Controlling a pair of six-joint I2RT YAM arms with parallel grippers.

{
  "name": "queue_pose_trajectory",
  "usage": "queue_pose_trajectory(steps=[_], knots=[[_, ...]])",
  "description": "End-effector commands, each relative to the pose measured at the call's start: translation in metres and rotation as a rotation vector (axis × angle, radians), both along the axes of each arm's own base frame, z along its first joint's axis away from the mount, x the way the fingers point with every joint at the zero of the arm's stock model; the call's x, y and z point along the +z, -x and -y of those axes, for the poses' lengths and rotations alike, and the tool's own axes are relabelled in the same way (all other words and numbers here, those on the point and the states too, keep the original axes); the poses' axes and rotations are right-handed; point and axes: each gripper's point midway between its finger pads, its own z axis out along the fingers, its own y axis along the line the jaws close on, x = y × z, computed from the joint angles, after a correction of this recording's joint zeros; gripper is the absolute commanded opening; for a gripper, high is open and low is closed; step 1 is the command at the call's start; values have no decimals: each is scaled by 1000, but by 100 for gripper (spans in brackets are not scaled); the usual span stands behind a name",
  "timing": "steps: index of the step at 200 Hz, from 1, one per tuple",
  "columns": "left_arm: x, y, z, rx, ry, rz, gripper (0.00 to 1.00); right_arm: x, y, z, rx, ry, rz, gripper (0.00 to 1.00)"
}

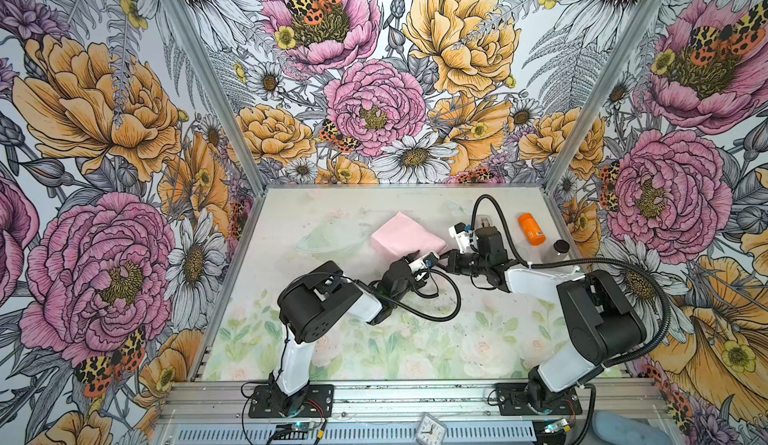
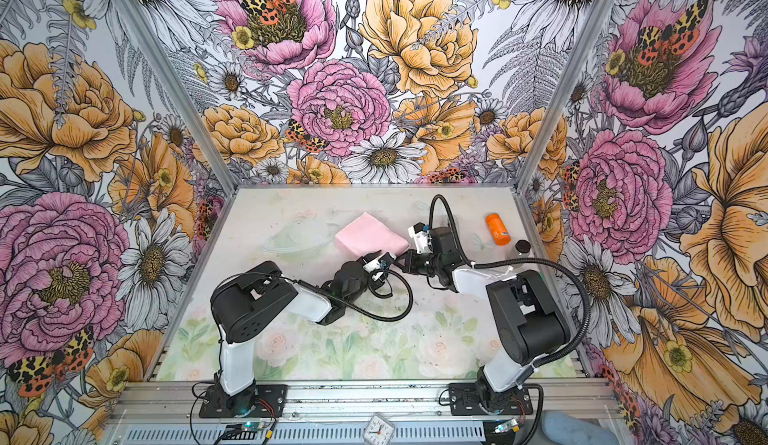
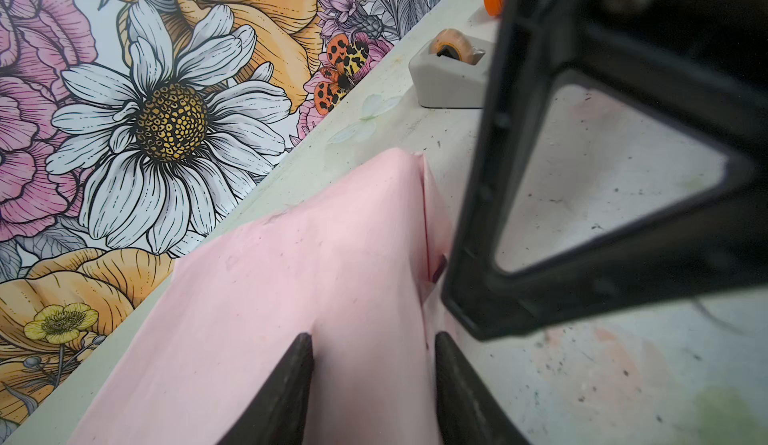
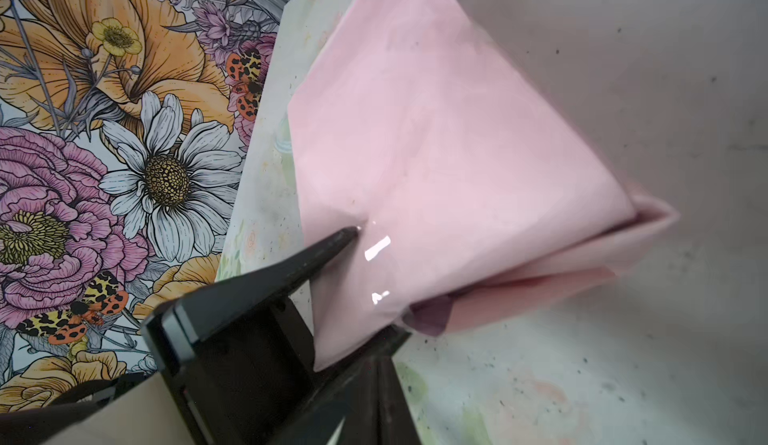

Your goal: Wrap the gift box in paper

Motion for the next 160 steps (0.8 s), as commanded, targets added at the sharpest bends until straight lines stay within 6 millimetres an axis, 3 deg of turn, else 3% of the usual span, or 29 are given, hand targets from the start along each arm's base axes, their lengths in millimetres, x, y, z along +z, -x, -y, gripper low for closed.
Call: queue_pose_trajectory(steps=[1, 109, 160], knots=[[-128, 58, -28, -62, -252, -378, 48, -3, -2, 2, -16, 10, 16, 4], [-128, 58, -28, -64, -250, -379, 48, -2, -34, -12, -19, -13, 56, 2], [-129, 59, -28, -64, -252, -379, 48, -12, -42, -12, -49, -12, 51, 2]])
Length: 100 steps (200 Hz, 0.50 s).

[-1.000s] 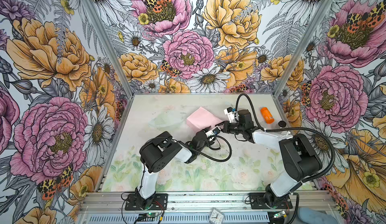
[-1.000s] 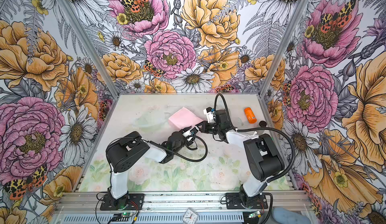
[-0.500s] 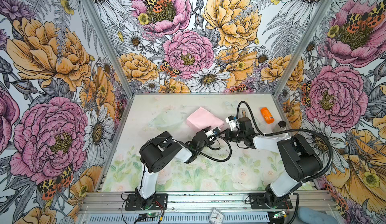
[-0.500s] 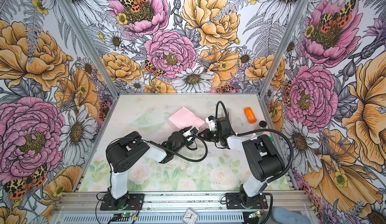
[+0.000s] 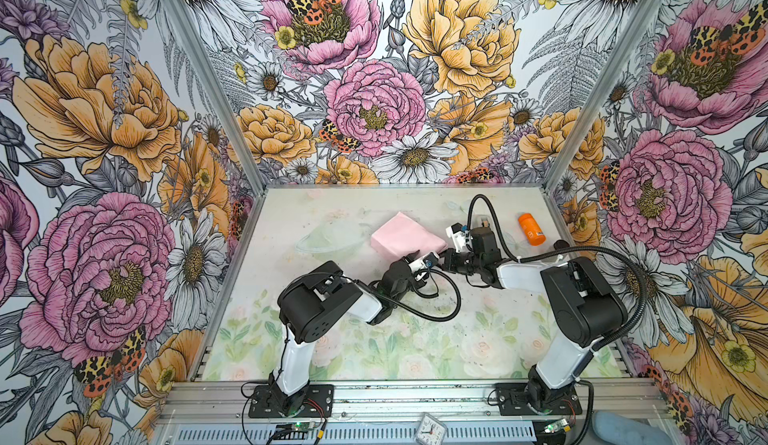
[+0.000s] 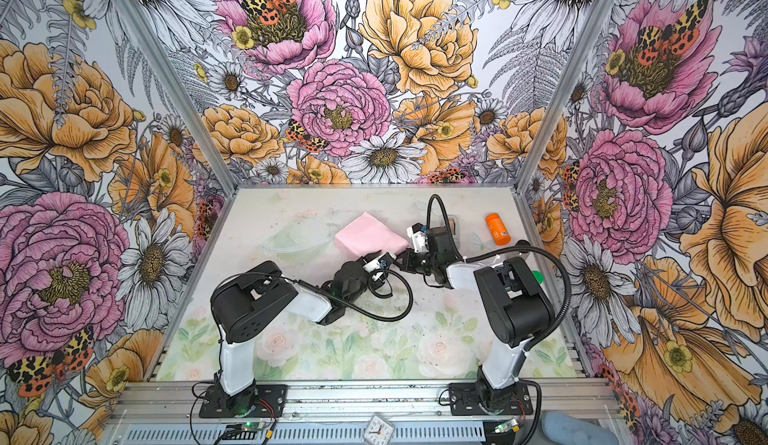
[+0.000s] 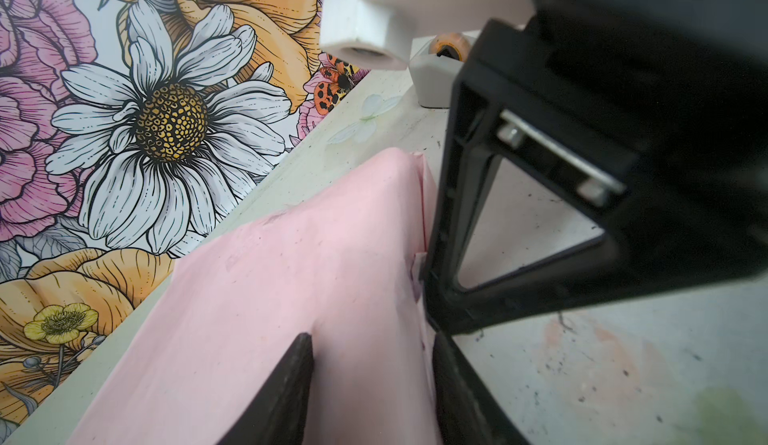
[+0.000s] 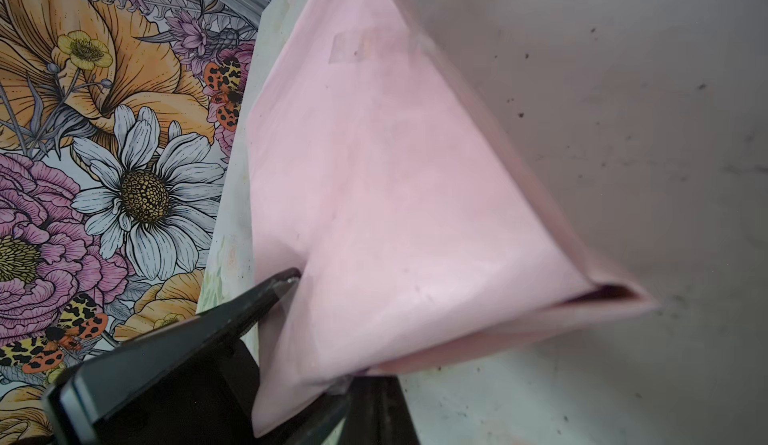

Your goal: Wrap the gift box in paper

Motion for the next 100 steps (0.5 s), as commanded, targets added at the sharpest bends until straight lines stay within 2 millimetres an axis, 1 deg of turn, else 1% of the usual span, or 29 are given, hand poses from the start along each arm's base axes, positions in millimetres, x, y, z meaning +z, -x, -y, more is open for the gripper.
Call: queue_pose_trajectory(steps=[1, 25, 42, 76, 100], knots=[[-129, 59, -28, -63, -253, -380, 48, 4, -13, -4, -21, -6, 43, 2], [-129, 58, -29, -61, -253, -379, 48, -1, -6, 0, -26, 5, 29, 3], [-129, 59, -29, -61, -253, -380, 48, 1, 1, 3, -27, 10, 27, 3], [-128, 59, -29, -61, -252, -379, 48, 21, 11, 6, -27, 0, 57, 3], [-128, 58, -28, -61, -250, -379, 48, 32, 11, 5, -29, -12, 76, 3]])
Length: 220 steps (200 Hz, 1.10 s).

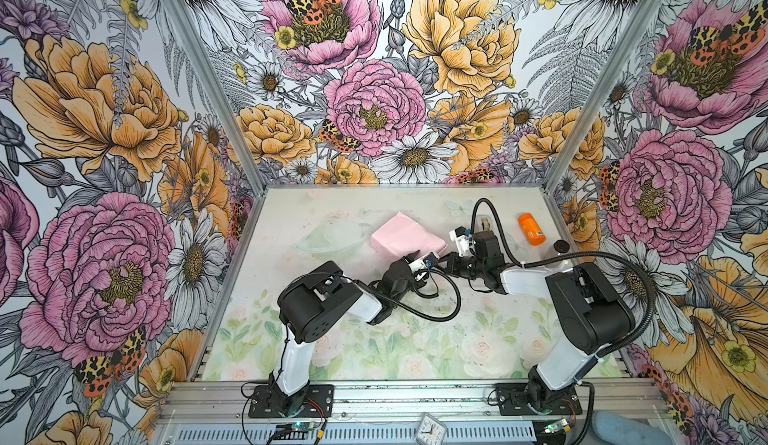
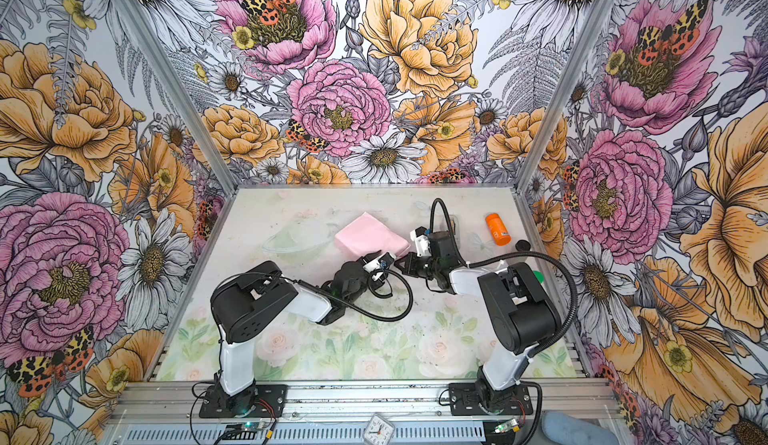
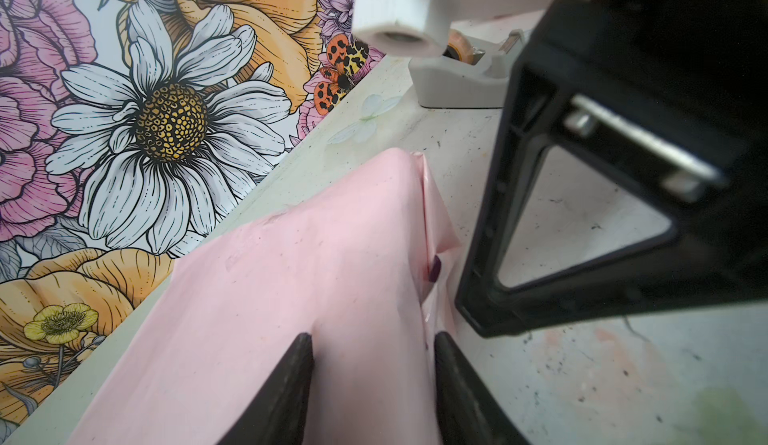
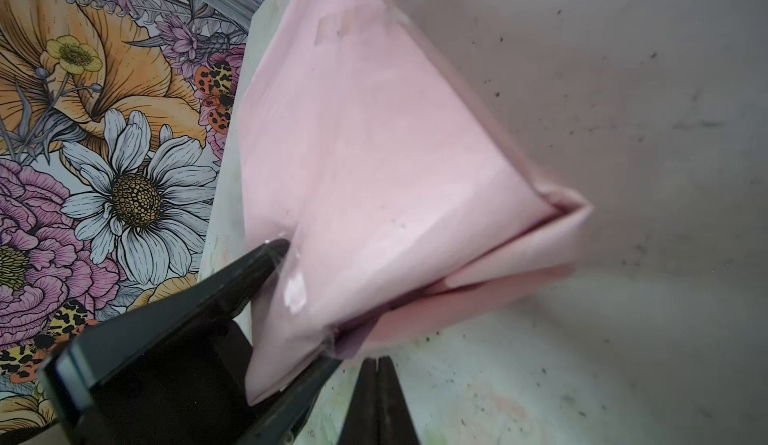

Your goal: Wrap the gift box in paper

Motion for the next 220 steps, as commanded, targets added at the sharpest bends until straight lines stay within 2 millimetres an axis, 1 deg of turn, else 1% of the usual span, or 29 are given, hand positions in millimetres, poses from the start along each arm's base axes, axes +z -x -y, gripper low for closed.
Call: queue_pose_trajectory(steps=[1, 31, 67, 99, 113, 132, 157, 177, 195, 210, 220], knots=[[-128, 58, -28, -59, -249, -378, 48, 22, -1, -3, -3, -19, 57, 3], [-128, 58, -28, -62, -251, -378, 48, 24, -5, -8, 3, -26, 63, 3], [-128, 59, -28, -63, -251, -379, 48, 28, -14, -17, 16, -35, 77, 3], [-128, 59, -28, -64, -252, -378, 48, 26, -27, -18, 2, -22, 86, 2], [-128, 59, -28, -63, -252, -378, 48, 24, -29, -19, 1, -20, 82, 2], [-127, 59, -28, -63, -251, -377, 48, 26, -29, -20, 5, -24, 87, 2], [-126, 58, -28, -61, -249, -374, 48, 34, -22, -13, -1, -15, 101, 6], [-118, 56, -26, -61, -236, -362, 49, 48, -16, -3, -19, -10, 128, 10], [-107, 52, -23, -59, -228, -341, 55, 57, -11, 10, -45, -3, 138, 14], [-98, 49, -21, -64, -228, -323, 61, 60, -6, 19, -62, 10, 137, 16], [-92, 48, -20, -64, -228, -312, 69, 63, -3, 24, -69, 16, 137, 17]])
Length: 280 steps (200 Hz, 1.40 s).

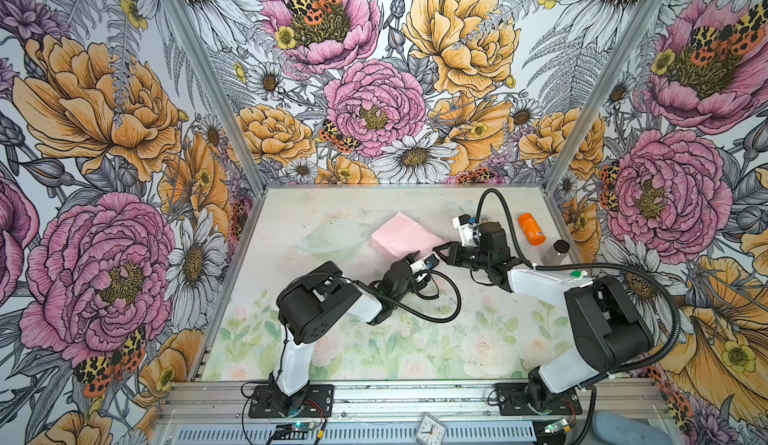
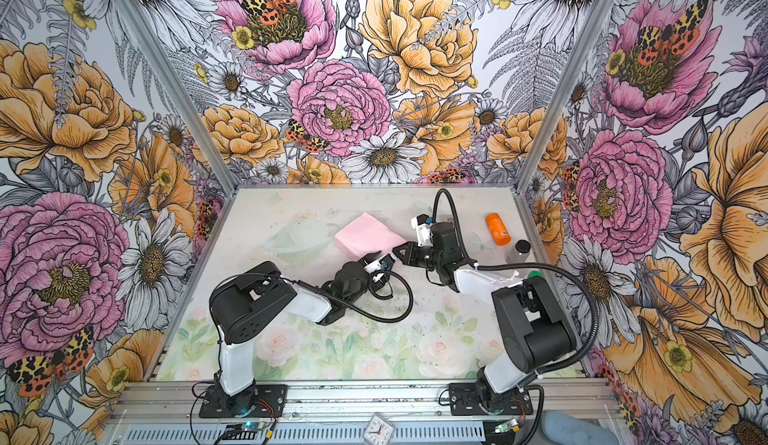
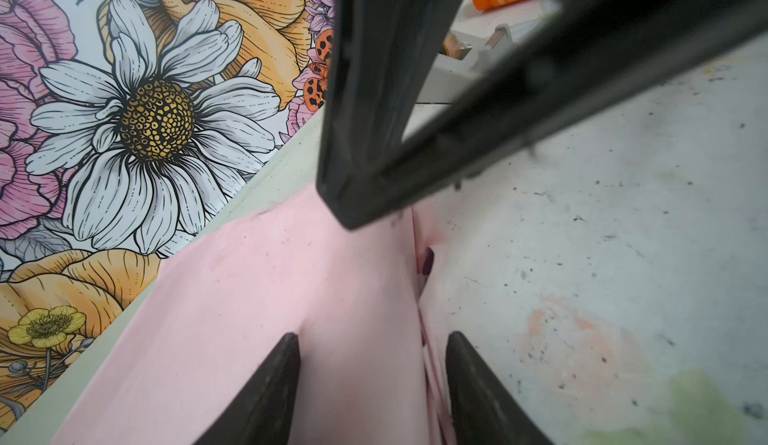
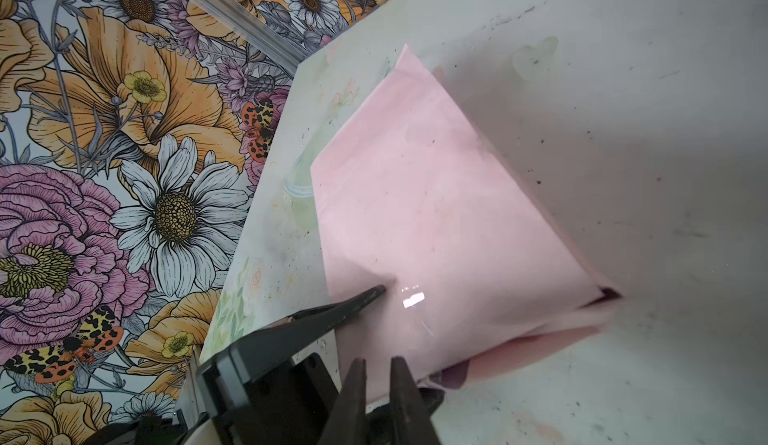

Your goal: Wrap the gift box in paper

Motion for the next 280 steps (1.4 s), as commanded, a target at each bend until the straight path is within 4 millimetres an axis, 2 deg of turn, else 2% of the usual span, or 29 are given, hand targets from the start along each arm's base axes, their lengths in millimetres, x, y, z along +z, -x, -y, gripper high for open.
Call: queue_pose_trajectory(steps=[1, 38, 63, 67, 96, 116, 133, 160, 178, 188, 210, 241, 267, 280], knots=[[-88, 41, -23, -37, -209, -281, 69, 7, 6, 15, -31, 32, 16, 17], [-61, 42, -19, -54, -179, -263, 86, 20, 13, 27, -48, 54, 19, 24], [-39, 41, -22, -30, -154, -254, 92, 28, 7, 34, -58, 121, 21, 32], [-20, 39, -21, -27, -120, -233, 93, 30, 5, 35, -62, 129, 25, 34], [26, 37, -35, 46, -14, -279, 96, 31, -18, 36, -55, 202, 18, 44], [56, 33, -52, 136, 84, -349, 97, 26, -42, 32, -42, 241, 6, 48], [73, 28, -77, 247, 180, -433, 97, 15, -64, 27, -29, 267, -22, 53], [86, 24, -116, 392, 367, -596, 97, 1, -93, 14, 4, 248, -58, 54], [87, 22, -139, 463, 506, -712, 96, -10, -98, 1, 43, 196, -113, 54], [85, 21, -151, 497, 579, -774, 95, -16, -95, -2, 56, 183, -139, 54], [80, 20, -163, 516, 704, -870, 94, -26, -80, -6, 72, 170, -186, 54], [66, 19, -161, 511, 729, -947, 94, -38, -43, -20, 125, 144, -260, 54], [57, 13, -158, 503, 765, -1000, 94, -29, -6, -39, 174, 119, -290, 54], [55, 9, -155, 495, 779, -1019, 94, -21, 7, -42, 165, 119, -289, 54]])
